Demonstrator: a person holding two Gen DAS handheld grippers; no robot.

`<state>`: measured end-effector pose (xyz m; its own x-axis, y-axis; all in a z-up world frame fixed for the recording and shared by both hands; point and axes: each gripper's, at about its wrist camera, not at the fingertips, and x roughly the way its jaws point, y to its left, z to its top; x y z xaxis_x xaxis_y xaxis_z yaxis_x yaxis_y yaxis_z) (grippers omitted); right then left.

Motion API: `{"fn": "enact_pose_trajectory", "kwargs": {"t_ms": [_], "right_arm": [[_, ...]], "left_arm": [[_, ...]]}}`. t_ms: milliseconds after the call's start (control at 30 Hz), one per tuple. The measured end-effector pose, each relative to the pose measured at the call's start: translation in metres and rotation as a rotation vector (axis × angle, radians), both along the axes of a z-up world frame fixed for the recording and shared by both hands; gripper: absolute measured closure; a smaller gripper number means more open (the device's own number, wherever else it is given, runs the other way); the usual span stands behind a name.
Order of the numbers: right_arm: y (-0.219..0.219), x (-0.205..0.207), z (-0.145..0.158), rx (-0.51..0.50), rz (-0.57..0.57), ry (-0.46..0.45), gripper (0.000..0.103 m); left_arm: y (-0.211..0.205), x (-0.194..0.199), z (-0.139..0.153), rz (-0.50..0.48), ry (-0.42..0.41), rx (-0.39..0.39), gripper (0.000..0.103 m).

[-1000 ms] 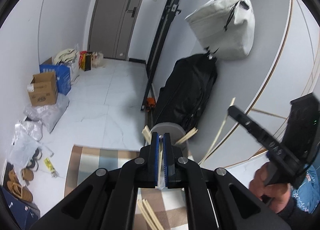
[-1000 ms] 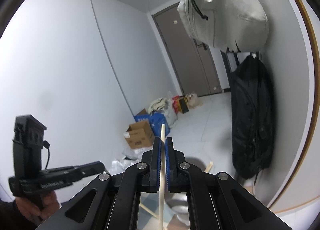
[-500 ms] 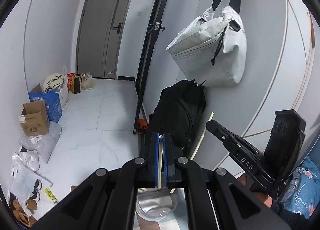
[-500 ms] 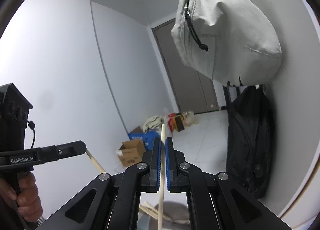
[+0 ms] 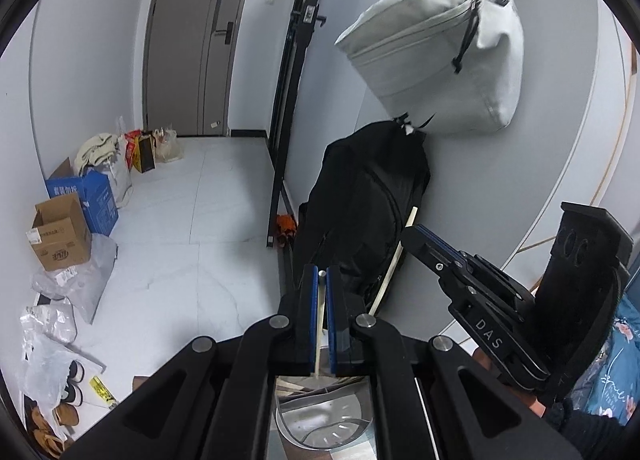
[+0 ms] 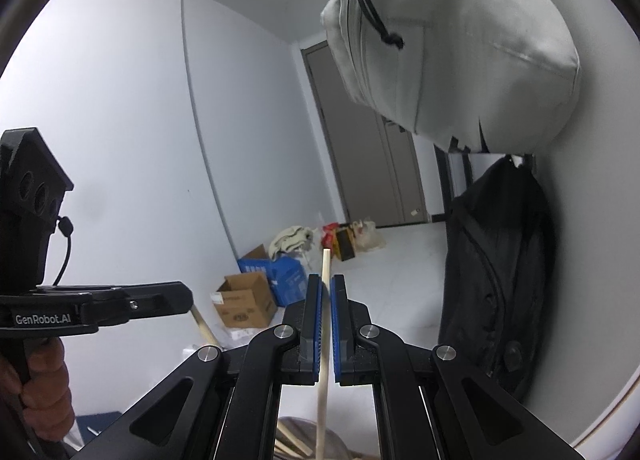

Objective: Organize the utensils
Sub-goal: 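Carry both held sticks up over the white holder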

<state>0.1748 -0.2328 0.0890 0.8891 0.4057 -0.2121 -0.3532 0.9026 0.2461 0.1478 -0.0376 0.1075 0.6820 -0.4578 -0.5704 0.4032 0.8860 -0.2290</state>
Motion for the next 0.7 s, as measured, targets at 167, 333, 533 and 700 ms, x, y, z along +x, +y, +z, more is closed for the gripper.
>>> {"fn": "enact_pose_trajectory", "kwargs": {"t_ms": [167, 333, 533, 700], "right_arm": [[0.007, 0.002, -0.013, -0.037, 0.008, -0.014, 0.1], [0.016, -0.003, -0.028, -0.056, 0.022, 0.007, 0.1], [0.015, -0.01, -0.04, -0.056, 0.025, 0.038, 0.1], [0.012, -0.019, -0.048, -0.067, 0.032, 0.062, 0.1]], "left_arm": [[-0.001, 0.005, -0.007, -0.002, 0.016, 0.009, 0.103], [-0.007, 0.005, -0.013, -0.023, 0.028, 0.013, 0.103], [-0.011, 0.003, -0.023, -0.075, 0.014, 0.015, 0.103], [-0.016, 0.005, -0.035, -0.15, 0.046, -0.001, 0.103]]}}
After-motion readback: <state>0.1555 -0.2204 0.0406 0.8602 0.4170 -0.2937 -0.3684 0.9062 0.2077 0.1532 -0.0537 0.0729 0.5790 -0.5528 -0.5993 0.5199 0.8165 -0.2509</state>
